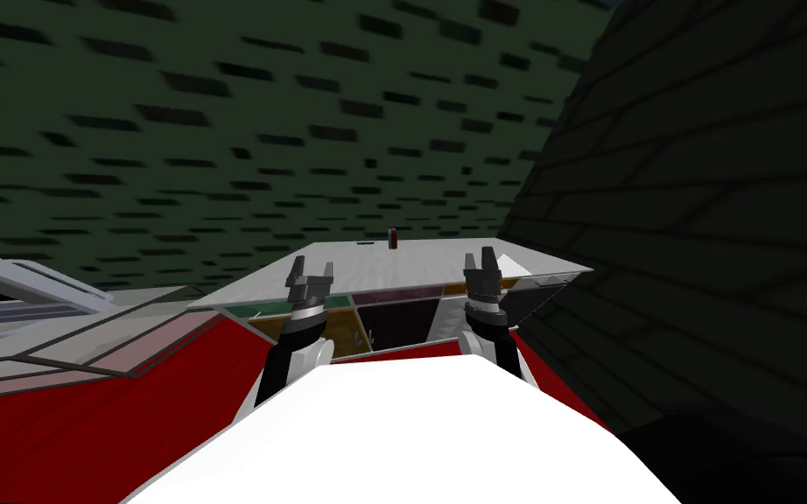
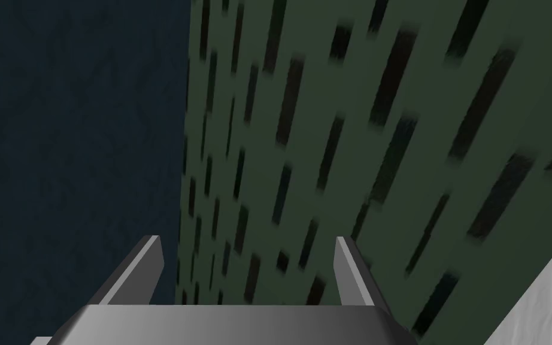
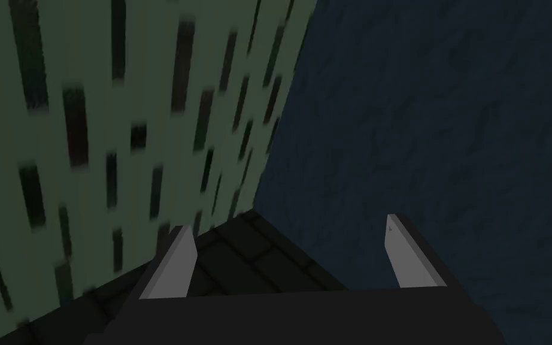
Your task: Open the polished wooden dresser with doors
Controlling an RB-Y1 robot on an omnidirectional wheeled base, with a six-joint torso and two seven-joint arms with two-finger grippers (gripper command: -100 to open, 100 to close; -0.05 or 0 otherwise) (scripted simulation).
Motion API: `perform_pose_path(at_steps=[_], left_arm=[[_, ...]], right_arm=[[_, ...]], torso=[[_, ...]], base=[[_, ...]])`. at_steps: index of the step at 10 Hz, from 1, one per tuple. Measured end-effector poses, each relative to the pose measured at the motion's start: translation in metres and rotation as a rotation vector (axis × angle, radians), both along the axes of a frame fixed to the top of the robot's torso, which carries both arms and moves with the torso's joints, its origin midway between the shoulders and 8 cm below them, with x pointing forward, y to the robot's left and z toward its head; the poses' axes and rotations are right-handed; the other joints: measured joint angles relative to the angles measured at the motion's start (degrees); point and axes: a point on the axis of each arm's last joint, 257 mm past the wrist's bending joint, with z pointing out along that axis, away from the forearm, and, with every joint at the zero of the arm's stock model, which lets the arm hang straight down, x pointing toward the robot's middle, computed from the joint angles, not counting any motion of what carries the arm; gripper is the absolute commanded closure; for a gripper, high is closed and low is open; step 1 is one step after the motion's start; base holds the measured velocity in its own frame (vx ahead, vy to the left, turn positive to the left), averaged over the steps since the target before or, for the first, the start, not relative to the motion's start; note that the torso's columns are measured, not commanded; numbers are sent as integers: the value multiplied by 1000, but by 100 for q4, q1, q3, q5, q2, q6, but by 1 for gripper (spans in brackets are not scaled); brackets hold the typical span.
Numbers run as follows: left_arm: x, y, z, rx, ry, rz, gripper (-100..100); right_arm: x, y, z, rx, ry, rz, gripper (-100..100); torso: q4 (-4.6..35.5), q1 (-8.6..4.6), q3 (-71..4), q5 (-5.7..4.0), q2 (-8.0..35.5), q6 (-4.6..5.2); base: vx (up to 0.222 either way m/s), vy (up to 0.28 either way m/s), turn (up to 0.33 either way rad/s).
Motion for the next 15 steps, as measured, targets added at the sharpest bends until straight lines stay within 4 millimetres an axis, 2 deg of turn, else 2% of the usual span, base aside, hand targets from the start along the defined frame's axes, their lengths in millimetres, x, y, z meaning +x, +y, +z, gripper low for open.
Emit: perform_pose_path(at_steps=[2,9,10,12,15], left_arm=[[0,0,0,0,0,0,0],[0,0,0,0,0,0,0],[0,0,0,0,0,0,0],[0,0,0,0,0,0,0],[0,0,0,0,0,0,0]], right_arm=[[0,0,0,0,0,0,0],[0,0,0,0,0,0,0],[0,0,0,0,0,0,-100],[2,5,-5,-68,14,-5,-100],[6,8,-15,-196,35,-54,-100]], torso=[[600,0,-1200,0,597,0],[3537,0,-7073,0,3539,0],[3960,0,-7919,0,3962,0],[4205,7,-8425,2,4209,0],[4228,6,-8457,2,4227,0]], base=[[0,0,0],[0,0,0],[4,17,18],[0,38,20],[2,58,24]])
